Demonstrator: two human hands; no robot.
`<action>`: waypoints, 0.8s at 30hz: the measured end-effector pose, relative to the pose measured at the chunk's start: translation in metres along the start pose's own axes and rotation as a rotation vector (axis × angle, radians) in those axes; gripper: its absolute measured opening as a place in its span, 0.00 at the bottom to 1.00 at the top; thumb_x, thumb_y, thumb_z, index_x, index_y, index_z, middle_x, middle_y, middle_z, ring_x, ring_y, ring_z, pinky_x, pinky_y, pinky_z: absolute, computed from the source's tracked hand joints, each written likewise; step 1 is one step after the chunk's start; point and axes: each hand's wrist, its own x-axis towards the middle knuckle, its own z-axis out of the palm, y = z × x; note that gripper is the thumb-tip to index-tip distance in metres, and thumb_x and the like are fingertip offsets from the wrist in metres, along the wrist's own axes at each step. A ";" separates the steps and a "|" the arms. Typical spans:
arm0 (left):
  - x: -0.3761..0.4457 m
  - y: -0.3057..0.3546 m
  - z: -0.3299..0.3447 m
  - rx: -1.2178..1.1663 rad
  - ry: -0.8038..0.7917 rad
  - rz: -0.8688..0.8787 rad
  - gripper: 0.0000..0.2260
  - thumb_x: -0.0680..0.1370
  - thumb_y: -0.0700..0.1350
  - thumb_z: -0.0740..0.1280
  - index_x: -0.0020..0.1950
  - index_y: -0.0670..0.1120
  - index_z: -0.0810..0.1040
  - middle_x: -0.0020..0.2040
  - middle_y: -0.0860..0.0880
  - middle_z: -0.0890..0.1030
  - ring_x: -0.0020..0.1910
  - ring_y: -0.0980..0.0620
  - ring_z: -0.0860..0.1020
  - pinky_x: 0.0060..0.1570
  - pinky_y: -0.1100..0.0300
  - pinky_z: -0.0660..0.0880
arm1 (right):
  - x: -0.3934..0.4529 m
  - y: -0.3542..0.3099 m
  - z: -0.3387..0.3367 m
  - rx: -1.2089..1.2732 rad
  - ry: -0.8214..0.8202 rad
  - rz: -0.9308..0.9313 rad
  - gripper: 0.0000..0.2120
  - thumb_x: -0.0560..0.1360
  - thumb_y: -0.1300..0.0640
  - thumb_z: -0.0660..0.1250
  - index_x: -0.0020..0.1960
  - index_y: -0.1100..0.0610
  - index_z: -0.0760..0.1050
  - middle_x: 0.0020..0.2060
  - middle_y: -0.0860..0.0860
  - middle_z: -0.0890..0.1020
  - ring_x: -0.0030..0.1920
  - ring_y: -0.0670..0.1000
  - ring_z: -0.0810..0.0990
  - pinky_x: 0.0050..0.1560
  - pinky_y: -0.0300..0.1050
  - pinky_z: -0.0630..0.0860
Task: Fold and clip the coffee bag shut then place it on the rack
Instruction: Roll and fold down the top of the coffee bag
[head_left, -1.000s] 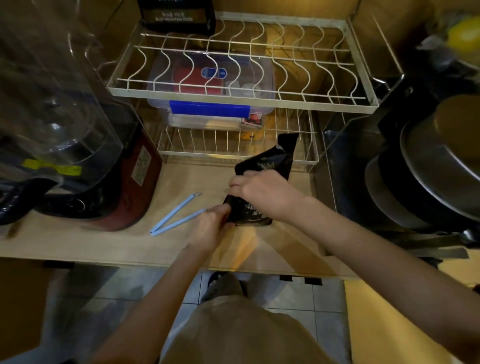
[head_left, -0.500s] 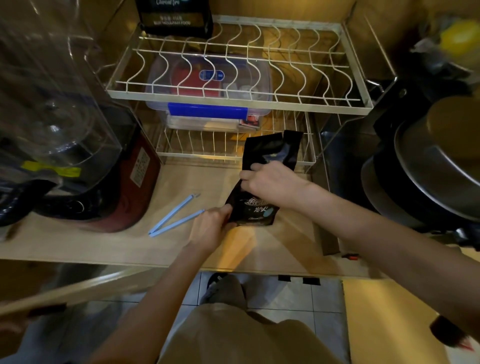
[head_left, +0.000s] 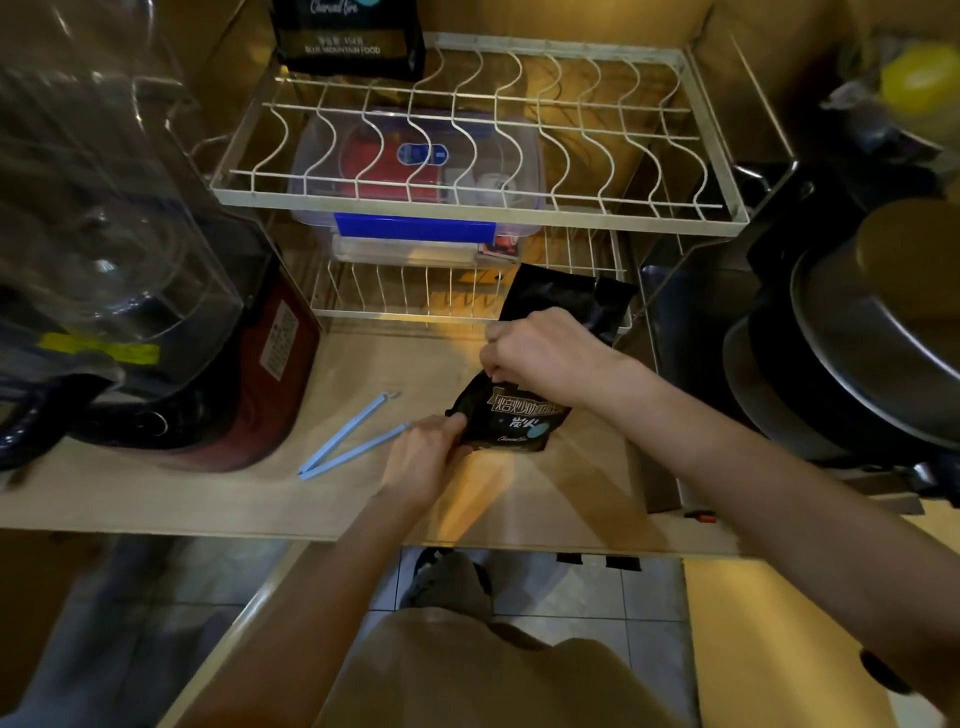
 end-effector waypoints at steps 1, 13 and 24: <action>0.000 0.000 0.001 0.007 -0.001 0.004 0.06 0.73 0.41 0.65 0.44 0.39 0.71 0.43 0.37 0.79 0.44 0.38 0.76 0.38 0.51 0.69 | 0.001 -0.001 -0.002 -0.007 -0.014 0.005 0.06 0.75 0.61 0.62 0.49 0.58 0.77 0.46 0.54 0.80 0.45 0.57 0.80 0.38 0.51 0.74; 0.003 -0.008 0.001 0.044 -0.014 0.022 0.07 0.73 0.43 0.65 0.47 0.40 0.73 0.42 0.38 0.81 0.43 0.38 0.77 0.39 0.50 0.72 | 0.012 -0.003 -0.019 -0.070 -0.103 0.043 0.03 0.72 0.64 0.66 0.46 0.61 0.76 0.46 0.55 0.81 0.46 0.58 0.81 0.44 0.55 0.79; 0.010 -0.011 -0.003 0.175 -0.080 0.111 0.08 0.76 0.43 0.62 0.51 0.40 0.73 0.46 0.38 0.81 0.45 0.39 0.78 0.45 0.51 0.72 | 0.018 -0.010 -0.033 -0.146 -0.160 0.125 0.12 0.72 0.70 0.63 0.38 0.56 0.65 0.36 0.54 0.76 0.43 0.57 0.80 0.35 0.47 0.71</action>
